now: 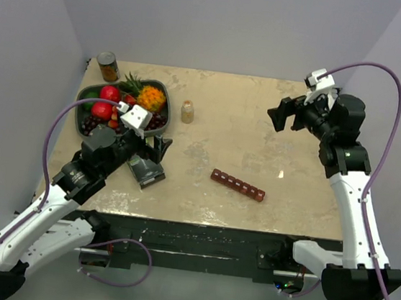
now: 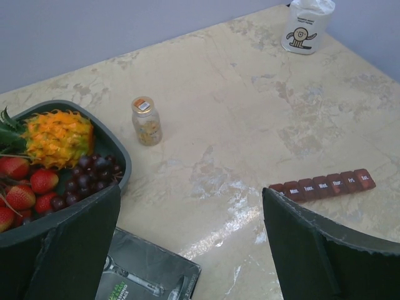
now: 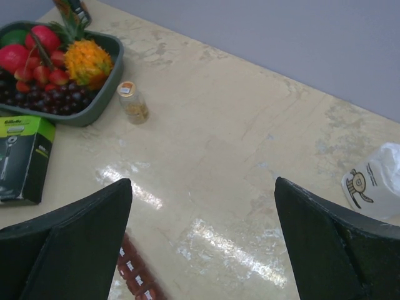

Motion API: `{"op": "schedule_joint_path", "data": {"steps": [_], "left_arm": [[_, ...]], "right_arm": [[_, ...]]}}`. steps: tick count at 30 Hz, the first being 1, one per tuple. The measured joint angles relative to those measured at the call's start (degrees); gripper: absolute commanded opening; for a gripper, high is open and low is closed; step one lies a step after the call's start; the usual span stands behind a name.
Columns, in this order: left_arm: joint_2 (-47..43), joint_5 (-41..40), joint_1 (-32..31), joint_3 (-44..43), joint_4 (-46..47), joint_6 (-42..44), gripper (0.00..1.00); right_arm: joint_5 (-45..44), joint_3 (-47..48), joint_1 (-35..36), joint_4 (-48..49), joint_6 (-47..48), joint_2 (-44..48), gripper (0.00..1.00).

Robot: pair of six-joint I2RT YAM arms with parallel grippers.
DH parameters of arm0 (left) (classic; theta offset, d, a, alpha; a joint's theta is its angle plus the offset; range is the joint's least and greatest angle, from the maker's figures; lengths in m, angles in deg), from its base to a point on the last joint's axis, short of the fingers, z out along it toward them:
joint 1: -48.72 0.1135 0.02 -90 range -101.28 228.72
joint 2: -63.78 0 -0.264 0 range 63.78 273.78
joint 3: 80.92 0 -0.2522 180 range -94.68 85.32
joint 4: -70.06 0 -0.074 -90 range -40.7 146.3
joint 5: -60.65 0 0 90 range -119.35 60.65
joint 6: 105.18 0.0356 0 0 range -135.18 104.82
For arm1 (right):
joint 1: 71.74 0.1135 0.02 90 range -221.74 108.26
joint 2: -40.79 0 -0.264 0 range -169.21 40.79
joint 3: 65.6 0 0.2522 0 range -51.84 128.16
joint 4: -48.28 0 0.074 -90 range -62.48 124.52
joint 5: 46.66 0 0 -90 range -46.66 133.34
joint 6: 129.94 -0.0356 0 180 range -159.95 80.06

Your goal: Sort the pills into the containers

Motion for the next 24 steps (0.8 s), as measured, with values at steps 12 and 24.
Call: {"op": "schedule_joint_path", "data": {"steps": [12,24], "left_arm": [[-2.1,-3.8,0.1,1.0,-1.3,-4.2,0.99],[-2.8,-11.7,10.8,2.3,-7.6,-12.9,0.99]], "right_arm": [[24.3,-6.9,0.6,-5.7,25.2,-3.1,0.99],[24.4,-21.0,5.8,-4.3,33.7,-5.4,0.99]]}}
